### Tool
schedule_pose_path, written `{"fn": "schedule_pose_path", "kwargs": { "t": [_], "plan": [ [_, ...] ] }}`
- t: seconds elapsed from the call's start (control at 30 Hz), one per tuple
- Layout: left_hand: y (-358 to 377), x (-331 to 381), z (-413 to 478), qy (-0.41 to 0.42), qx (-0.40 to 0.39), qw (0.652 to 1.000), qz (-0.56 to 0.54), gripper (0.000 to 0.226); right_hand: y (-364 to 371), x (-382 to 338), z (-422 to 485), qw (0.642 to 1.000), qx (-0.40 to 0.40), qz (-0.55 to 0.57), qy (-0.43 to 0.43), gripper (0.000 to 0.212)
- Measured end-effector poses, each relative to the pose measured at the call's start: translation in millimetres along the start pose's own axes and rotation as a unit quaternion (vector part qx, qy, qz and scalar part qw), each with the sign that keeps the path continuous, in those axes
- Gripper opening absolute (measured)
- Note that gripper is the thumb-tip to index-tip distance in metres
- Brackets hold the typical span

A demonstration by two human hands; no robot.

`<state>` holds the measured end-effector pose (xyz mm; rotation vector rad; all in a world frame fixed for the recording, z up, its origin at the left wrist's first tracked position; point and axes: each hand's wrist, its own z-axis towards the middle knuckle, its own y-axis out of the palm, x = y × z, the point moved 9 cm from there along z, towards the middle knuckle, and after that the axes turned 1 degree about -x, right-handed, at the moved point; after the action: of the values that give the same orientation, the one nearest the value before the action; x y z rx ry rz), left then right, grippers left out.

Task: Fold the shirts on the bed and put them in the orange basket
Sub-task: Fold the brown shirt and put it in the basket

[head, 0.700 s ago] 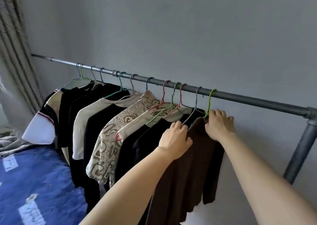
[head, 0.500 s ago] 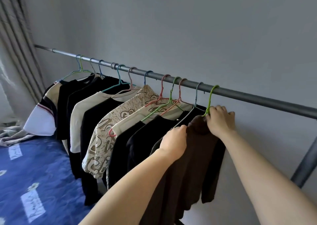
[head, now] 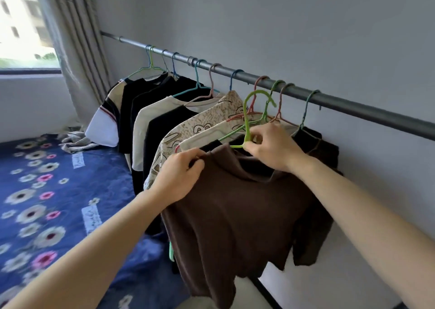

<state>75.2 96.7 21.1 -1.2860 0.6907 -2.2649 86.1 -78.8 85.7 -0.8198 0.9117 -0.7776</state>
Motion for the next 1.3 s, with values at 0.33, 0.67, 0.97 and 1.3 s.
{"fn": "schedule_pose_path", "kwargs": {
  "t": [0.33, 0.67, 0.97, 1.3],
  "plan": [
    [-102.0, -121.1, -103.7, -0.19, 0.084, 0.977, 0.047, 0.034, 158.6, -191.7, 21.6, 0.956, -0.292, 0.013, 0.0, 0.057],
    [-332.4, -270.9, -200.9, -0.332, 0.086, 0.902, 0.263, 0.03, 248.0, -411.2, 60.4, 0.962, -0.25, -0.033, -0.104, 0.027],
    [-554.9, -380.4, -291.0, -0.454, 0.14, 0.869, 0.138, 0.025, 323.7, -513.9, 135.4, 0.964, -0.221, 0.145, -0.025, 0.032],
    [-669.2, -393.6, -227.6, -0.353, 0.342, 0.869, 0.051, 0.031, 393.9, -566.1, 242.2, 0.788, -0.211, 0.57, 0.099, 0.036]
  ]
}}
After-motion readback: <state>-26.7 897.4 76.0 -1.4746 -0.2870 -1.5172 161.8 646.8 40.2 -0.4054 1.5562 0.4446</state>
